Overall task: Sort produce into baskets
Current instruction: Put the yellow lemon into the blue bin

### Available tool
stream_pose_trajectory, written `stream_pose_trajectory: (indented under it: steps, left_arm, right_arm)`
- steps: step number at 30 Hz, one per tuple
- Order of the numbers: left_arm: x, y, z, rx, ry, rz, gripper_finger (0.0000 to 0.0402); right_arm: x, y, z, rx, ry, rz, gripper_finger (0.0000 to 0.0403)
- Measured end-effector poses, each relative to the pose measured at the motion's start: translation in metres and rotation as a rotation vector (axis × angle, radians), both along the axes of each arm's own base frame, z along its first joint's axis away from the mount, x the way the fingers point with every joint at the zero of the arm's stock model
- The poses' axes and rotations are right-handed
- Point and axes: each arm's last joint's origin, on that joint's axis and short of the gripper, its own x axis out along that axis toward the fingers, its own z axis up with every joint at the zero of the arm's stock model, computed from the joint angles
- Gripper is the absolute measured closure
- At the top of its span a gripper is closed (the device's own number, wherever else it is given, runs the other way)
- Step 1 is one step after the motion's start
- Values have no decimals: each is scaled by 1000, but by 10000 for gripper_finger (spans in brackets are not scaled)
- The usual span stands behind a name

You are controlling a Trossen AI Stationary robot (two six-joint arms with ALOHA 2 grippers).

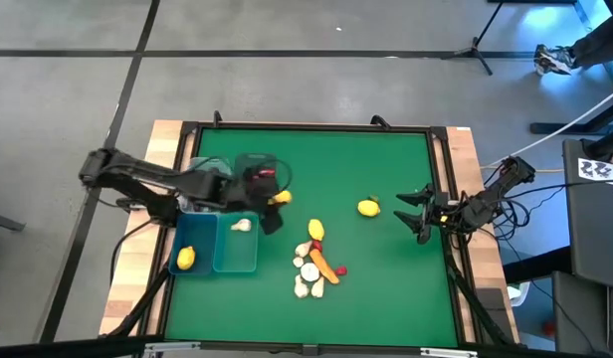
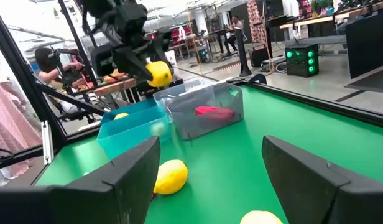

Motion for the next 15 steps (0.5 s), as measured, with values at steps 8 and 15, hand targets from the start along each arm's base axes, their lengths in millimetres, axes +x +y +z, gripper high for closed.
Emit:
stream_pose_trajectory:
  steps: [8,15]
  left_arm:
    - [-59,-26,-25,-139,15,355,211]
    - [-89,-42,-40,-211,92,525,211]
  right_arm:
    - [0,0,0,0,1,0,123]
    - [0,0,0,1,1,0,123]
